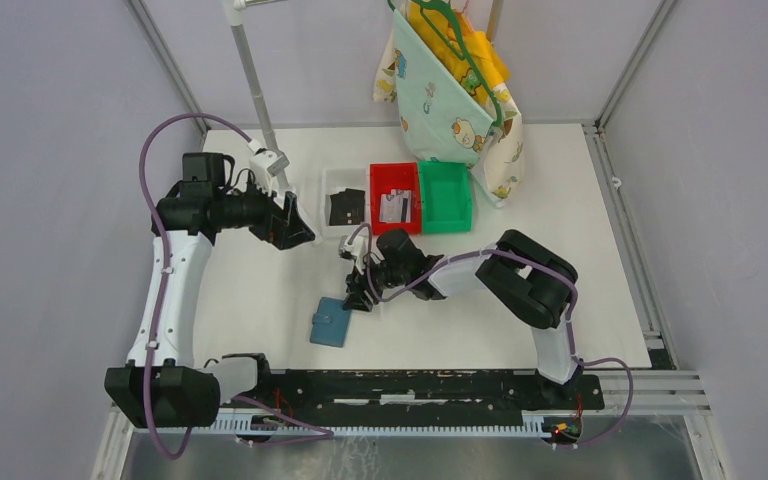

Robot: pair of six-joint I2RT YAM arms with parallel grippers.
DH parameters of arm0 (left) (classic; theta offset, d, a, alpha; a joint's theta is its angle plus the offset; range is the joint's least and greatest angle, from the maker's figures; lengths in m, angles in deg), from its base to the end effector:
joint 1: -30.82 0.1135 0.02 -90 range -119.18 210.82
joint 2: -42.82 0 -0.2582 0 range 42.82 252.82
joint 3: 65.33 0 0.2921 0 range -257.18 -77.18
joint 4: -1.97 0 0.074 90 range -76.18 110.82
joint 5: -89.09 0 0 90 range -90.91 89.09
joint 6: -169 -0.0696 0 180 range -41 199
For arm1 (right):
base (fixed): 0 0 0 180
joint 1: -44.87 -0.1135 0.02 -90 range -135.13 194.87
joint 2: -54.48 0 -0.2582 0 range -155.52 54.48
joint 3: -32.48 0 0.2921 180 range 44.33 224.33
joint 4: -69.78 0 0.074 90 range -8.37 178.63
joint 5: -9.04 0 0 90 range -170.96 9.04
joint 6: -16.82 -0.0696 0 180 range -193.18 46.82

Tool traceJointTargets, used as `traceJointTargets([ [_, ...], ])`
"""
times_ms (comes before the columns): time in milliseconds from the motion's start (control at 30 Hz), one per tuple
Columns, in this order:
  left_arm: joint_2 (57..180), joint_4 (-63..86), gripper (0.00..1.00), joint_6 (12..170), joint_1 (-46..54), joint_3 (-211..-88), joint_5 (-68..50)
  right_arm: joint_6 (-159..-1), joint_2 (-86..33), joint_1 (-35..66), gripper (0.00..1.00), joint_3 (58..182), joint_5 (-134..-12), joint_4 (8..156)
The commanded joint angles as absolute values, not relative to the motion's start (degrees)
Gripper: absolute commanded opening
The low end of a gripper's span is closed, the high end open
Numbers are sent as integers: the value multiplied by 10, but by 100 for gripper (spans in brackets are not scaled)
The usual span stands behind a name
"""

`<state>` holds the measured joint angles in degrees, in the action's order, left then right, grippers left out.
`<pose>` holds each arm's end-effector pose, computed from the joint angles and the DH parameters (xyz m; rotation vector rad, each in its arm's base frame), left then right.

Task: Take the credit cards out of the card holder
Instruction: Open the card holder at the center of the board.

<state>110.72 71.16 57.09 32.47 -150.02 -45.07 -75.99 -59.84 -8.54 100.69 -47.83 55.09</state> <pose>0.2794 -0.0405 0.3389 0.7035 2.1661 -0.7391 0.2328 0.3773 0.0693 -1.2853 1.8512 1.1707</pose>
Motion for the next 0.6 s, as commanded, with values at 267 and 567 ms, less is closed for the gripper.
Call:
traceJointTargets([
  [267,1097,705,100,561,326,-1530,-474,-815,-585,-97,65,992,-428,486],
  [567,1097,711,100,561,326,-1533,-467,-830,-603,-97,0,1009,-448,498],
])
